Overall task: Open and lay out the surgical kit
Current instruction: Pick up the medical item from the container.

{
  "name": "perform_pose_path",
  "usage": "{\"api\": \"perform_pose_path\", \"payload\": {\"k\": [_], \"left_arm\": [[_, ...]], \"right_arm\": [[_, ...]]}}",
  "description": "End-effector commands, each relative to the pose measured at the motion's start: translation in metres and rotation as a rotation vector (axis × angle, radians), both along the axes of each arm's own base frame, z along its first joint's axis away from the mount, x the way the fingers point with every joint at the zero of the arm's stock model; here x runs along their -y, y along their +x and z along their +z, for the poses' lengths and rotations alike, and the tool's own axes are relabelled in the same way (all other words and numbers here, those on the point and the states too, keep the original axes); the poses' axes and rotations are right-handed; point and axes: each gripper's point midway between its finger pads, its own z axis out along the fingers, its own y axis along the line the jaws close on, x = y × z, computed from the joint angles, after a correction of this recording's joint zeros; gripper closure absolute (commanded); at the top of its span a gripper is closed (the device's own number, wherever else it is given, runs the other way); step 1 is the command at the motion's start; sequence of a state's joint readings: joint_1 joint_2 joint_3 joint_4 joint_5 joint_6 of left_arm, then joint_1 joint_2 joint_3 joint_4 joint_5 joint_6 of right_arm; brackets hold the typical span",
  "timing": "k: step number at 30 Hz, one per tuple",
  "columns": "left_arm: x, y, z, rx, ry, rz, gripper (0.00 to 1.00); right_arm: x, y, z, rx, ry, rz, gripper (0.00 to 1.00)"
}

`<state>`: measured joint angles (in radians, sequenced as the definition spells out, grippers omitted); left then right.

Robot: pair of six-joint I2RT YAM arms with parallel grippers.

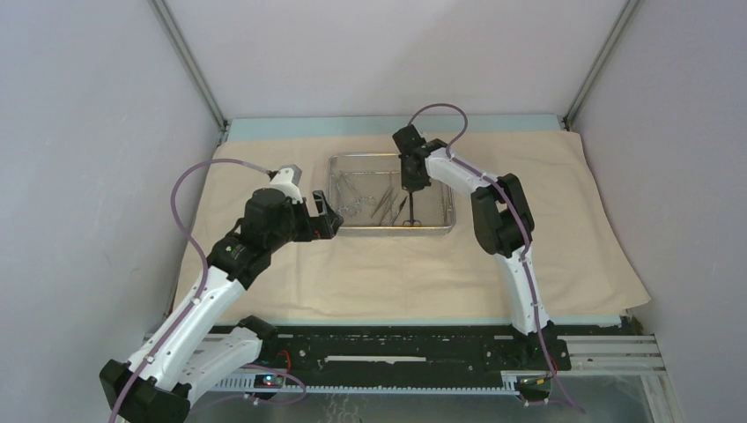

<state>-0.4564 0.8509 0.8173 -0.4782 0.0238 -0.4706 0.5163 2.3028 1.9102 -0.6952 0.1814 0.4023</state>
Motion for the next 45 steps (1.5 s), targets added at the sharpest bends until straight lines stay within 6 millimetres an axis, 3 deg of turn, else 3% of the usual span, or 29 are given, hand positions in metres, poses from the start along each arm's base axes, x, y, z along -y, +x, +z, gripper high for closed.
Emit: {"api": "perform_pose_path", "payload": {"k": [1,14,32,45], "left_arm": [[0.002,0.006,0.012,0.046,-0.013,0.004,0.00],[0.001,0.005,0.011,0.045,-0.010,0.002,0.00],[0.004,0.007,0.009,0.045,-0.015,-0.003,0.00],[0.006,0.009,0.005,0.039,-0.021,-0.007,0.00]], "right_arm": [[0.002,0.013,0.046,0.109,0.027,0.010,1.00],[0.003,0.010,0.048,0.117,0.014,0.020,1.00],[0.002,0.005,0.093,0.222,0.032,0.032,1.00],[-0.004,0.001,0.093,0.235,0.029,0.046,1.00]]}}
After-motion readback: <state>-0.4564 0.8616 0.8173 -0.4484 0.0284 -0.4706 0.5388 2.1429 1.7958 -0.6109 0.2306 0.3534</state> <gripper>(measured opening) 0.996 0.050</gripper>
